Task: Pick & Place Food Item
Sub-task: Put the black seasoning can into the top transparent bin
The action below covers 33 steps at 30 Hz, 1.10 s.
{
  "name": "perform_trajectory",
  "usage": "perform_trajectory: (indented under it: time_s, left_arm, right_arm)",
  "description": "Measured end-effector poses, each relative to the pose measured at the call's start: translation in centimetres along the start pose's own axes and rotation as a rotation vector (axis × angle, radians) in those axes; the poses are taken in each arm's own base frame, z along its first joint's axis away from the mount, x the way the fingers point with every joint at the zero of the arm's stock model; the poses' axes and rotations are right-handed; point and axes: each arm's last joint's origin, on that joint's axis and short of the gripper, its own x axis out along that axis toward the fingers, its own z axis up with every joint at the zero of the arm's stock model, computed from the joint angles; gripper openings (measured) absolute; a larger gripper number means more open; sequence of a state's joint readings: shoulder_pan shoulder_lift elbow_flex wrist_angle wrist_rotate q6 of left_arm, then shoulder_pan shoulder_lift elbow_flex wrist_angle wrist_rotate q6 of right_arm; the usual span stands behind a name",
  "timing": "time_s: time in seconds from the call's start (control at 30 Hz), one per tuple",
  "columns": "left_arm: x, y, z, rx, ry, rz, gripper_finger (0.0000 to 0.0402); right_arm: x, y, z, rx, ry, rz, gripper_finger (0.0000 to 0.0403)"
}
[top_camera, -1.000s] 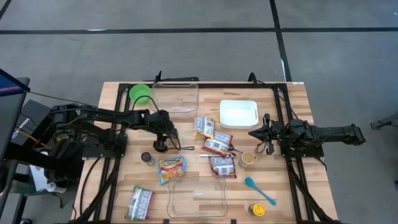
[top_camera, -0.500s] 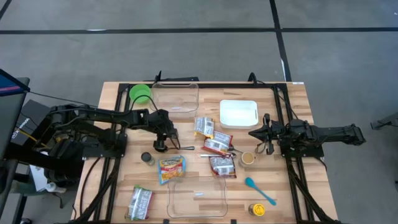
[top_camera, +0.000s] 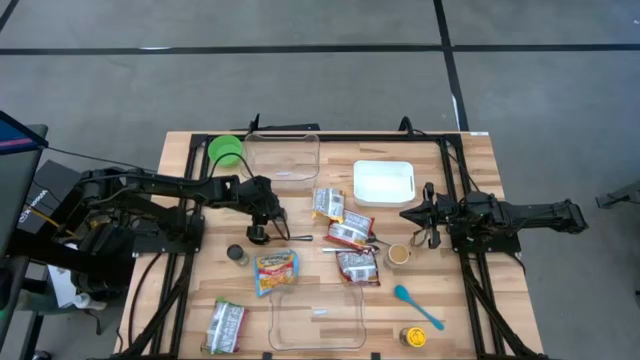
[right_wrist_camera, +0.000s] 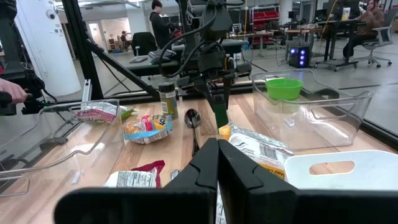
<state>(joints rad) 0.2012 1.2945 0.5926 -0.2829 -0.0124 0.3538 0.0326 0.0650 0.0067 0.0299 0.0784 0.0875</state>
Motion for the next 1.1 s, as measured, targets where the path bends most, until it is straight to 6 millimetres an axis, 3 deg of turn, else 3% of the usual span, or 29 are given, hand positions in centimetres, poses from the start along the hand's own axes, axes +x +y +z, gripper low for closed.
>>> perform_trajectory:
  time_s: [0.93, 1.1]
  left_arm:
    - [0.0, 0.3, 0.8, -0.031, -0.084, 0.033, 0.013]
    - [-1.4, 0.4, 1.3, -0.029, -0.16, 0.055, 0.012]
  right_arm:
    - [0.0, 0.0, 0.0, 0.0, 0.0, 0.0, 0.0]
    - [0.0, 0.0, 0.0, 0.0, 0.0, 0.0, 0.0]
